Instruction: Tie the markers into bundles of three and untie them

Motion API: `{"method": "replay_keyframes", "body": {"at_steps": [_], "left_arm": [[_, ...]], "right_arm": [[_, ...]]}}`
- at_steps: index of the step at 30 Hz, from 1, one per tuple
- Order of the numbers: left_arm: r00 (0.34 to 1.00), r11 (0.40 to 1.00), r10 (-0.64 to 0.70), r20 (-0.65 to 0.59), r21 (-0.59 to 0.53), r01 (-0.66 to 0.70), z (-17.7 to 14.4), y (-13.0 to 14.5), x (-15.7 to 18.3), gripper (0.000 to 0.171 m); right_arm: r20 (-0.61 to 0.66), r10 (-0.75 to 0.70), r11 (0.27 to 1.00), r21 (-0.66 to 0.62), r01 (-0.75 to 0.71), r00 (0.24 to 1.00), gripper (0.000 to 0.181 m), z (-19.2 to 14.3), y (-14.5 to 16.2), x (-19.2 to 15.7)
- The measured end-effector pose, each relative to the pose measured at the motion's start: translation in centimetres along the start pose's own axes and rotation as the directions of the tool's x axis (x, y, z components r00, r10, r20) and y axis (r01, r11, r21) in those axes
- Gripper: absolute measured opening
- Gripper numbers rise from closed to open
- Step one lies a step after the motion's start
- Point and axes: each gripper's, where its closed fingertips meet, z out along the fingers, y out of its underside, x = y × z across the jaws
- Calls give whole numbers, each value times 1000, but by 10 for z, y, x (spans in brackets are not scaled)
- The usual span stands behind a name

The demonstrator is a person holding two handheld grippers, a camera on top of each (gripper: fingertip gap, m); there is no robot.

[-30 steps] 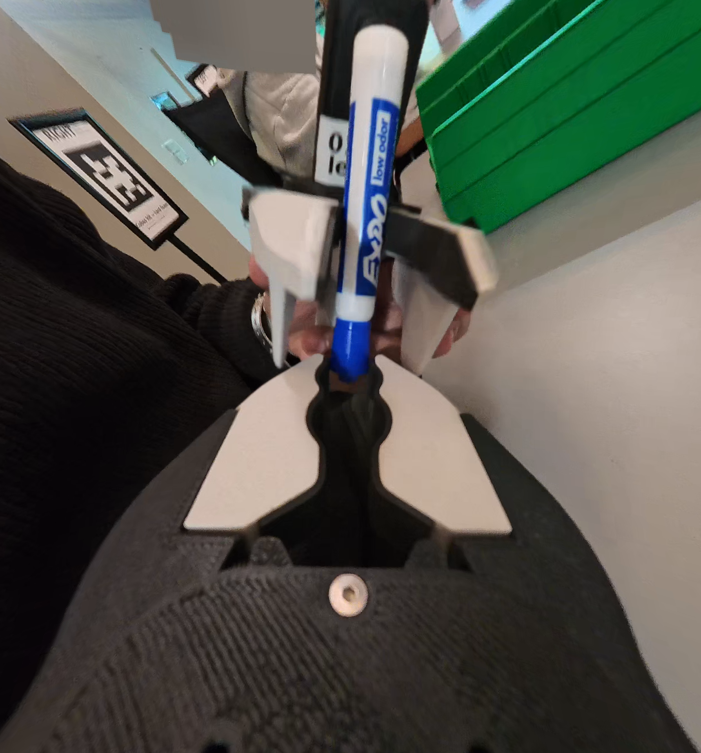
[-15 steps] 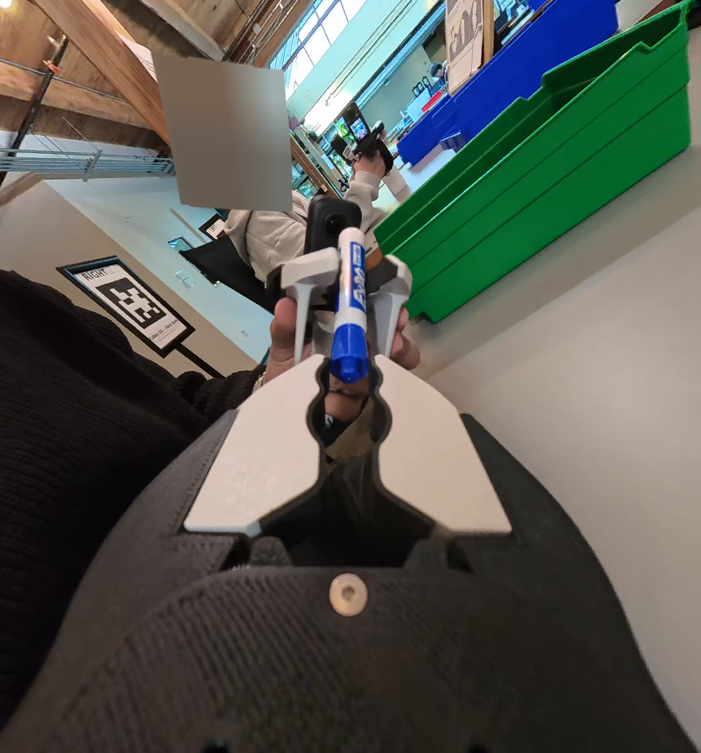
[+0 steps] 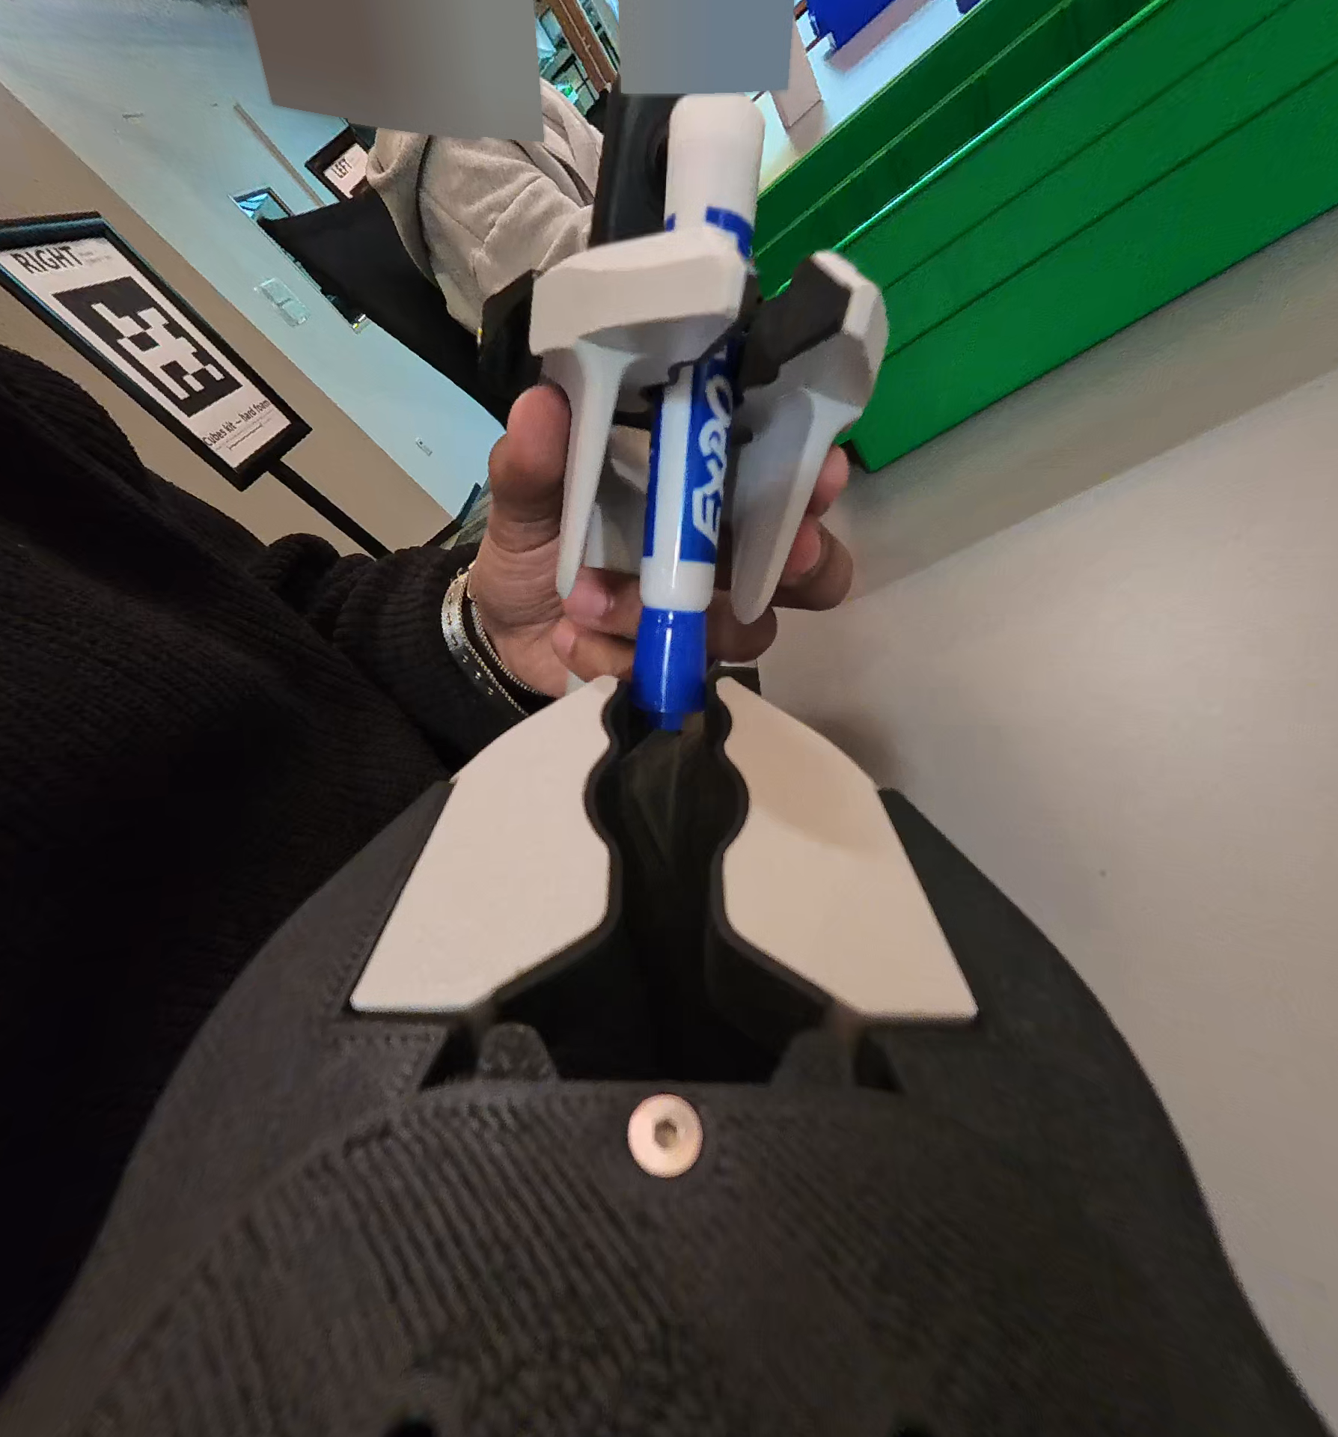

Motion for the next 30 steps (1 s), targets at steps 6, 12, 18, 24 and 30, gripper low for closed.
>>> {"method": "replay_keyframes", "body": {"at_steps": [6, 12, 18, 24, 30], "left_arm": [[1000, 999, -9, -3, -50, 9, 5, 12, 1, 11], [999, 999, 28, 19, -43, -27, 3, 8, -1, 9], [998, 998, 57, 38, -42, -55, 2, 7, -3, 9], [993, 996, 91, 70, -14, -90, -2, -2, -6, 8], [965, 986, 169, 199, -21, -168, -10, -11, -23, 8]], "right_arm": [[26, 35, 998, 42, -36, 999, 19, -4, -7, -1], [53, 78, 992, 94, -83, 996, 19, -8, -14, -1], [66, 135, 985, 99, -142, 989, 19, -8, -14, 2], [44, 141, 986, 86, -144, 989, 19, -8, -11, 6], [-120, 78, 994, 79, -69, 990, 19, -17, -11, 28]]}}
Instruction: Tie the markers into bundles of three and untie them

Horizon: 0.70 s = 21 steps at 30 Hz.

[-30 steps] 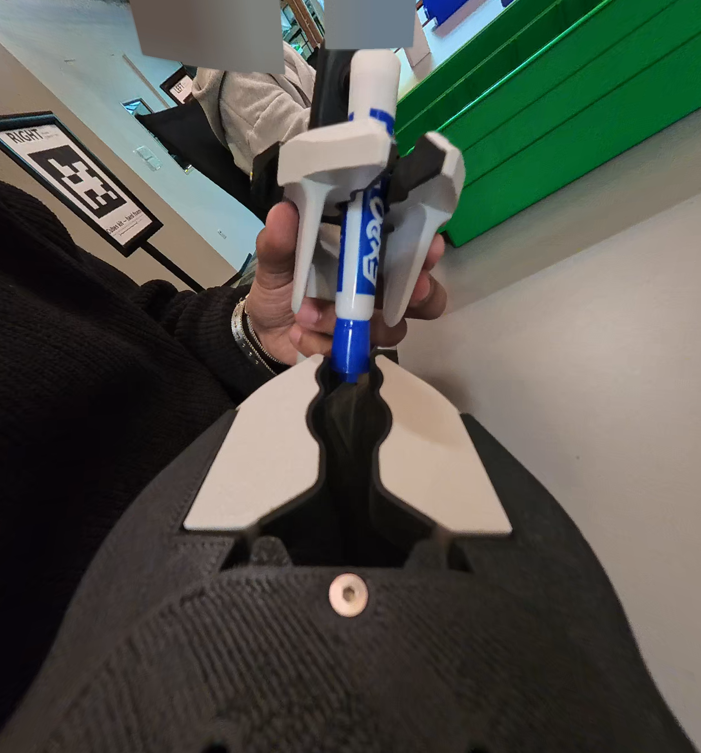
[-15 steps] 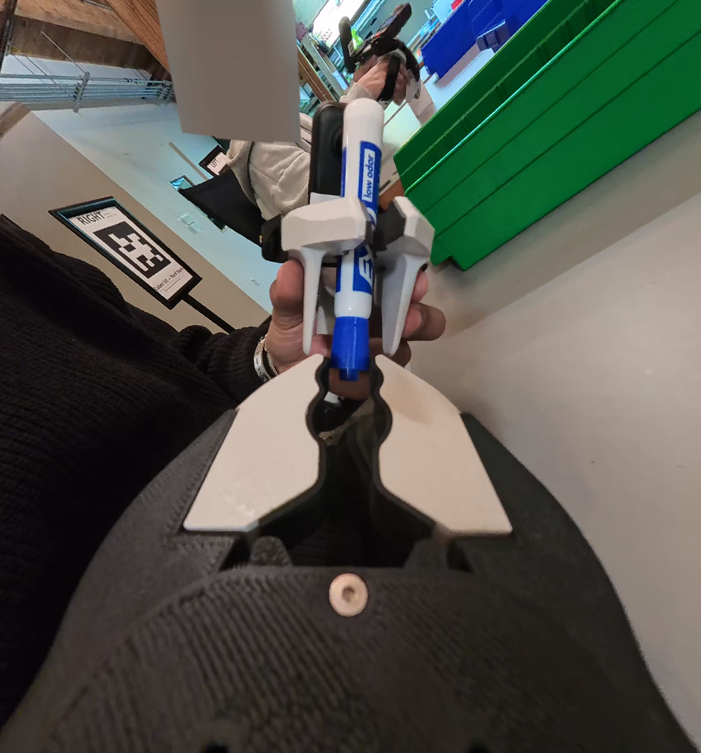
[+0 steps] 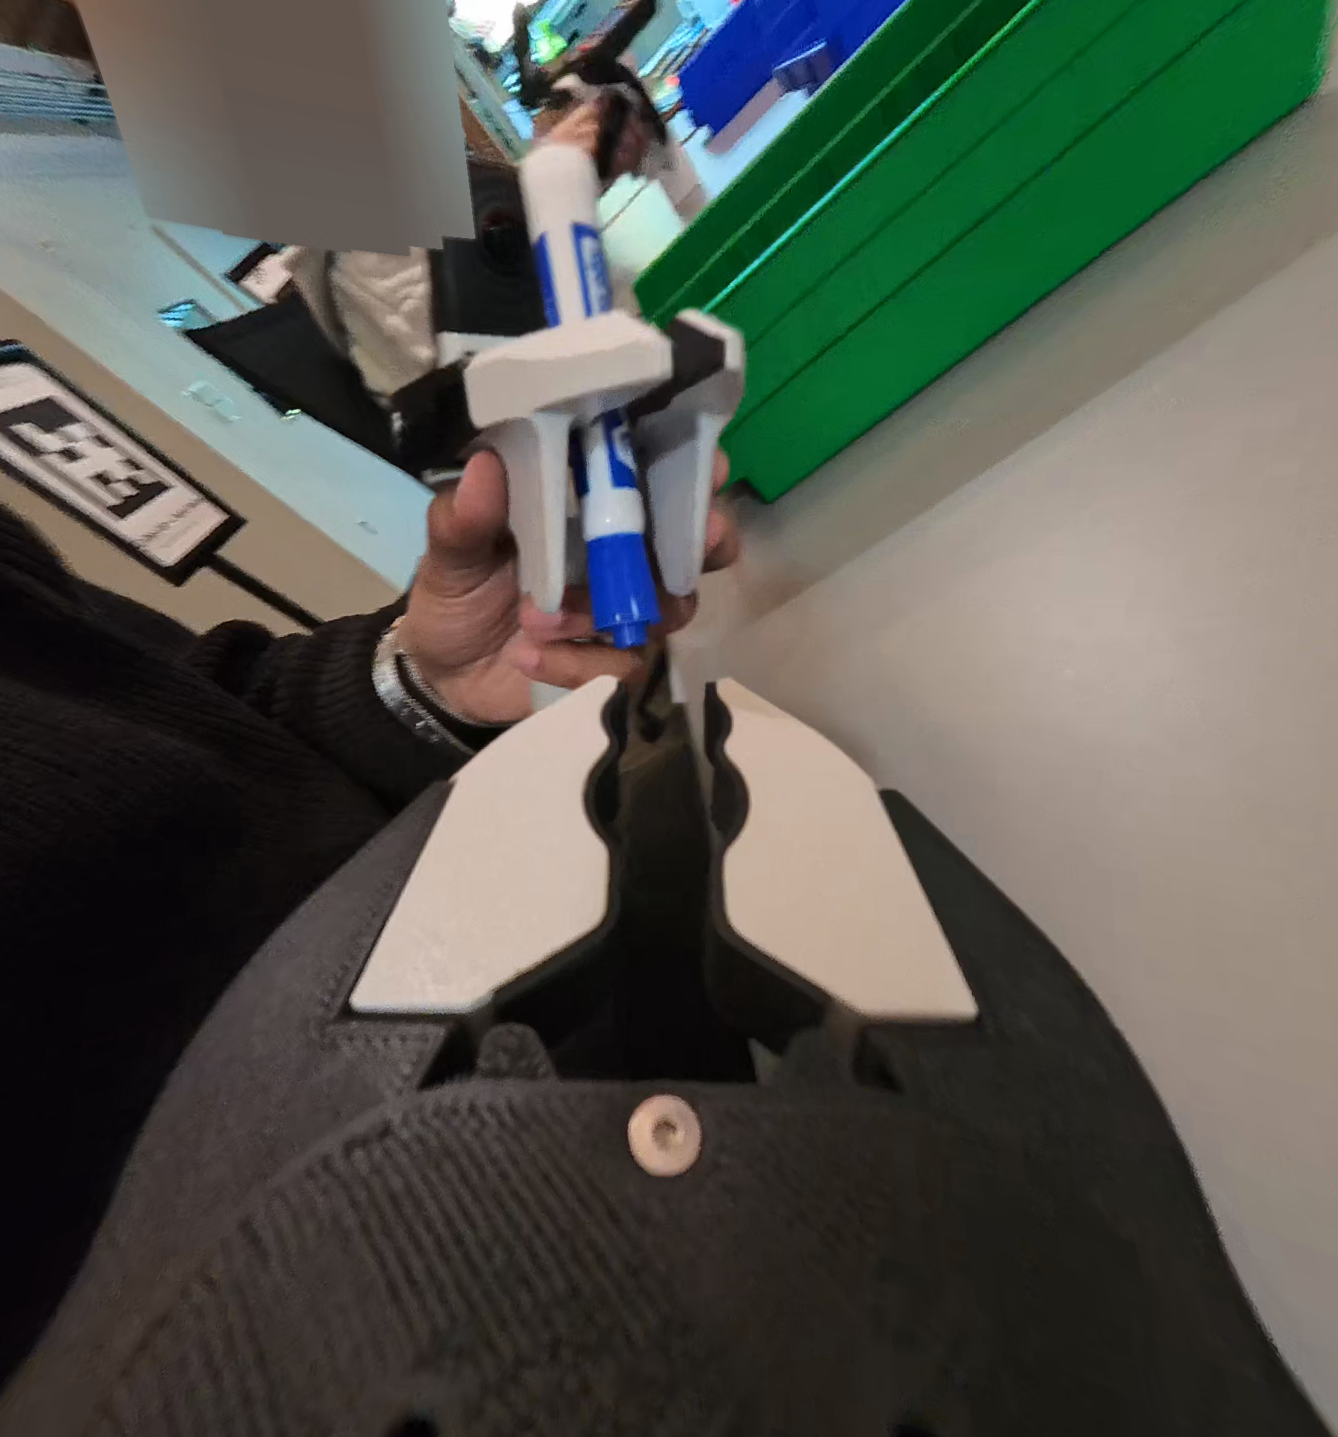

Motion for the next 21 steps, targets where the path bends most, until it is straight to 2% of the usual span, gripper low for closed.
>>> {"method": "replay_keyframes", "body": {"at_steps": [2, 4, 8, 10, 12, 16, 21], "left_arm": [[988, 993, 108, 112, -56, -102, 0, 5, -14, 9], [944, 965, 241, 224, -159, -209, -1, 13, -28, 9], [807, 843, 508, 299, -364, -396, -1, 31, -41, 9], [750, 782, 595, 288, -422, -459, 1, 40, -41, 9], [721, 742, 641, 263, -454, -494, 5, 48, -38, 9], [715, 706, 665, 215, -493, -508, 10, 65, -32, 9], [686, 645, 711, 157, -533, -547, 14, 81, -27, 9]], "right_arm": [[-106, -26, 999, 38, 30, 994, 20, -7, -8, 16], [-175, -57, 993, 96, 75, 983, 24, -15, -20, 22], [-219, -149, 956, 216, 196, 964, 33, -24, -42, 11], [-248, -215, 935, 228, 272, 945, 38, -24, -46, 4], [-268, -290, 912, 215, 350, 919, 40, -20, -45, -5], [-253, -355, 896, 184, 405, 900, 42, -8, -37, -18], [-276, -367, 901, 133, 413, 888, 40, -3, -31, -14]]}}
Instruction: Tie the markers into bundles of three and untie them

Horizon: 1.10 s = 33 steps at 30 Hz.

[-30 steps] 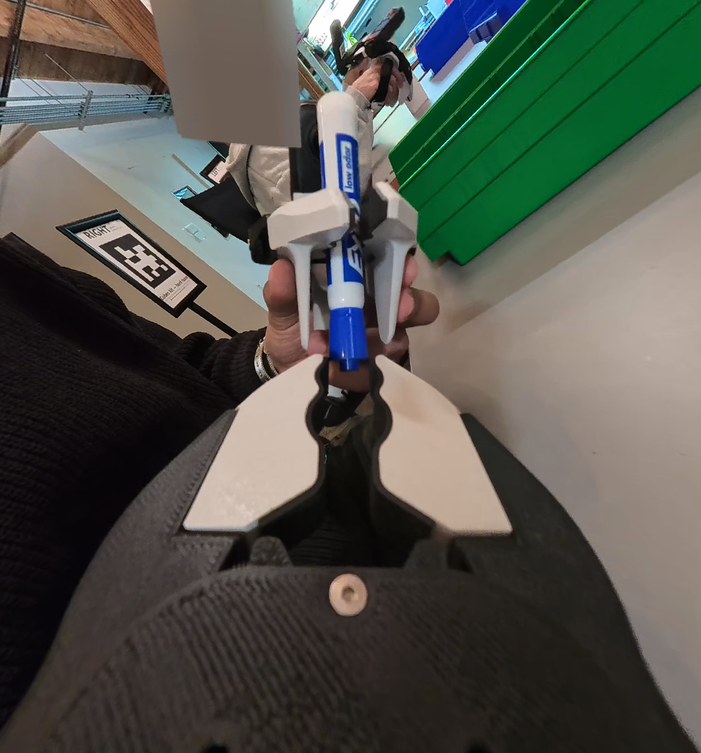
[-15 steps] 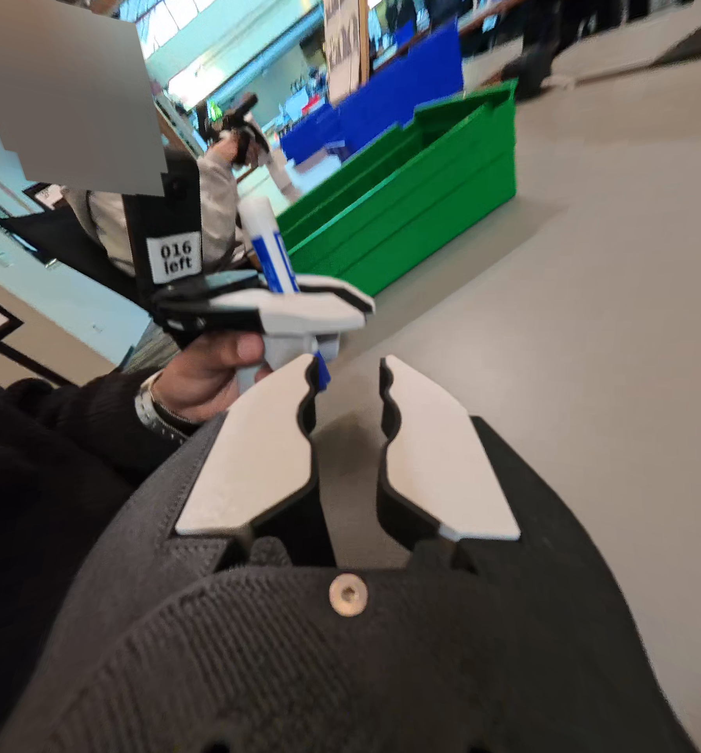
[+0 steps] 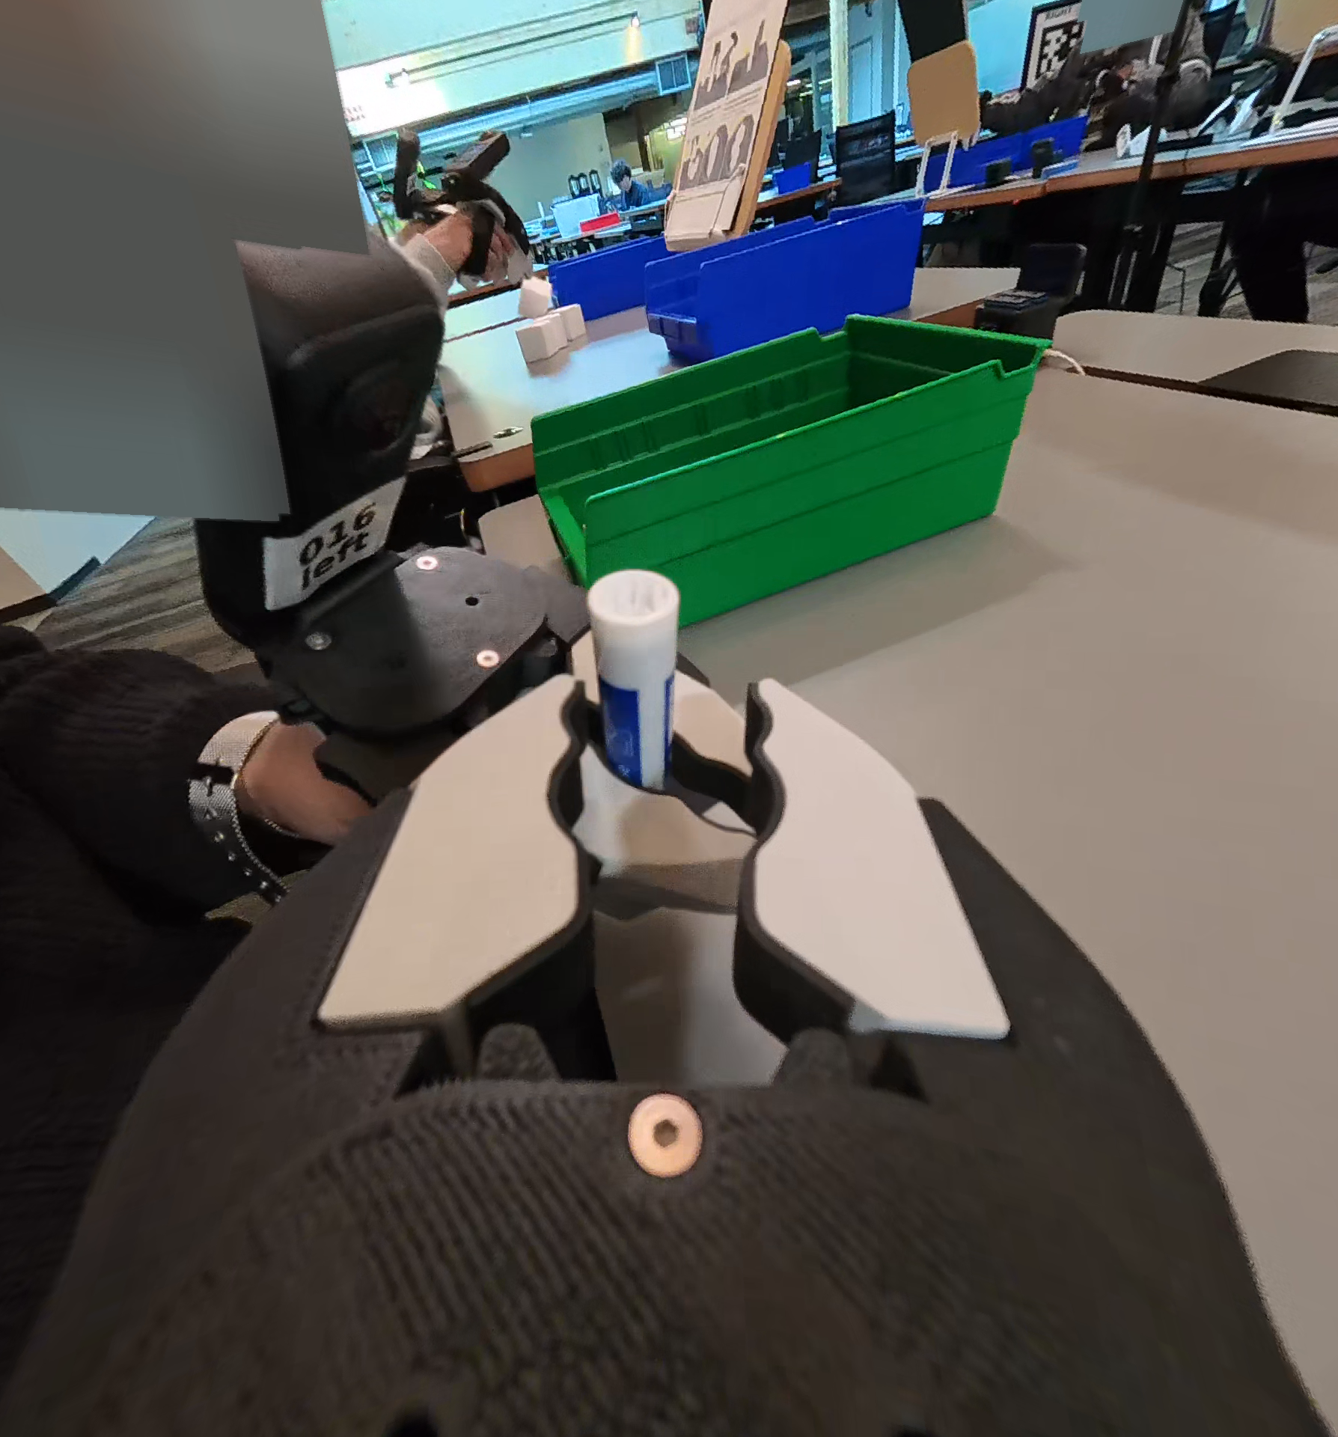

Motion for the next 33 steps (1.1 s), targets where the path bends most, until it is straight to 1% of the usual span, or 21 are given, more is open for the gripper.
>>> {"method": "replay_keyframes", "body": {"at_steps": [1, 3, 8, 13, 15, 25, 33], "left_arm": [[1000, 1000, 10, 0, 1, -10, 0, 0, 2, 9], [1000, 1000, 1, -9, 5, -1, 1, 0, 3, 10], [993, 996, -83, -82, 30, 86, -1, -4, 8, 11], [981, 989, -141, -137, 32, 146, -2, -4, 11, 19], [975, 986, -157, -156, 28, 163, -2, -4, 13, 20], [971, 990, -143, -192, -30, 140, 2, 6, 22, 24], [968, 989, -145, -205, -43, 139, 2, 8, 25, 23]], "right_arm": [[4, 2, 1000, -3, -2, 1000, 36, -1, 0, 0], [21, 17, 1000, -2, -17, 1000, 21, -2, 0, 0], [79, 142, 990, 7, -143, 987, 19, -3, -3, 0], [67, 171, 985, 28, -173, 983, 19, -6, -7, 7], [68, 176, 984, 28, -178, 982, 19, -6, -7, 8], [107, 190, 980, 39, -195, 976, 19, -7, -10, 3], [118, 211, 975, 48, -218, 970, 19, -8, -11, 4]]}}
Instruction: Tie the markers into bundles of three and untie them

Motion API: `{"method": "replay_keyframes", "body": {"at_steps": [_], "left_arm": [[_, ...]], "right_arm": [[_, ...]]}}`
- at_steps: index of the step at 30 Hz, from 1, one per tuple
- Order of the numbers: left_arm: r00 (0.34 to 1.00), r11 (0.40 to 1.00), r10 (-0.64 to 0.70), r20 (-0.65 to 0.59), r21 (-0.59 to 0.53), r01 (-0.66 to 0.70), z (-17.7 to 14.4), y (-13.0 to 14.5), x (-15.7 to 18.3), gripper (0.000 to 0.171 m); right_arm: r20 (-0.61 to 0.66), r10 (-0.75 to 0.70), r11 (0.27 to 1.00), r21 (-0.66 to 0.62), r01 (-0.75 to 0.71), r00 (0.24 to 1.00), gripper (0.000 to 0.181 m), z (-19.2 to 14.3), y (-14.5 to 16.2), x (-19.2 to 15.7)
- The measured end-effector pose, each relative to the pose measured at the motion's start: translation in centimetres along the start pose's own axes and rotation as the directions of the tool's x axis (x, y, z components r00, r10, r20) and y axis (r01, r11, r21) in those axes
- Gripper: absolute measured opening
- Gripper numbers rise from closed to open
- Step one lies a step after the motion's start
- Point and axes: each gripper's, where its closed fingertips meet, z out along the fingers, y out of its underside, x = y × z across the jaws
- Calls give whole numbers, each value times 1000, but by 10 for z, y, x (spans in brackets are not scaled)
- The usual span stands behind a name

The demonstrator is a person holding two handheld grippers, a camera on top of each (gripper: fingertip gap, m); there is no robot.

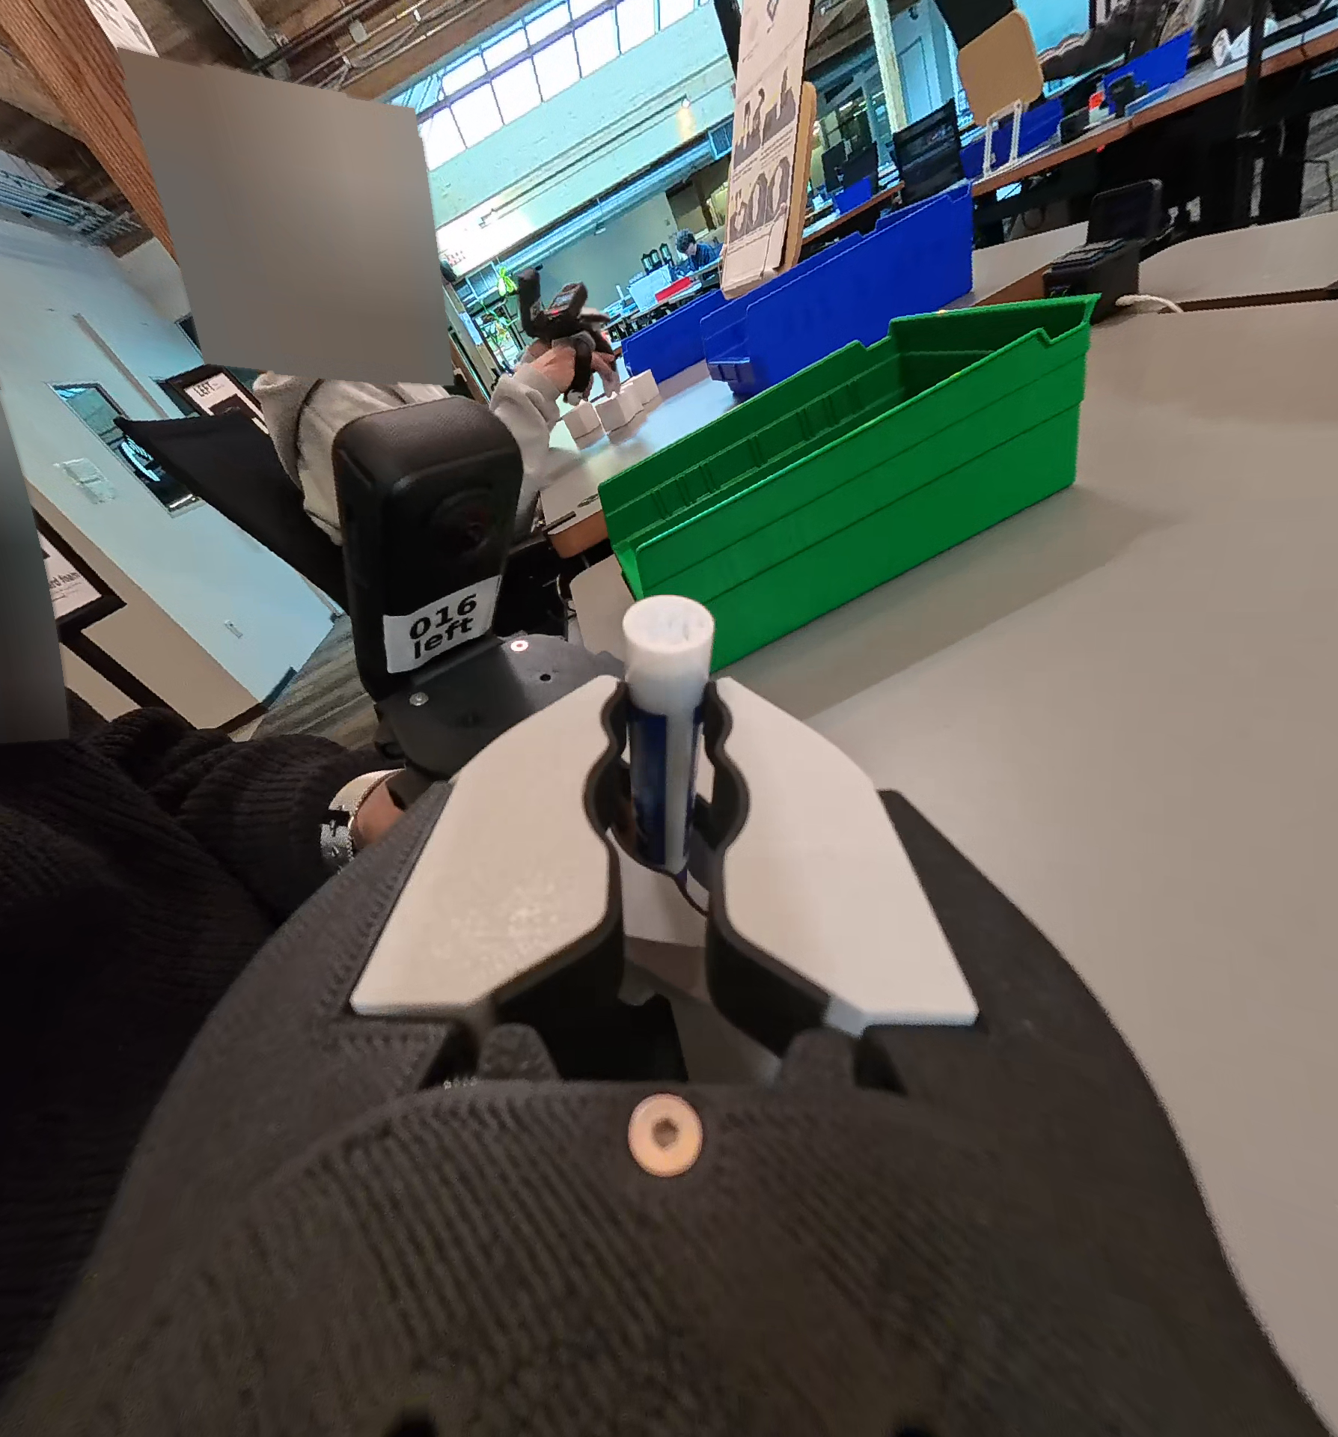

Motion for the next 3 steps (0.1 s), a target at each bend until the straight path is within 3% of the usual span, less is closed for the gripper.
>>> {"method": "replay_keyframes", "body": {"at_steps": [3], "left_arm": [[1000, 1000, 5, 0, 0, -5, 0, 0, 0, 15]], "right_arm": [[3, 9, 1000, 3, -9, 1000, 19, 0, 0, 0]]}}
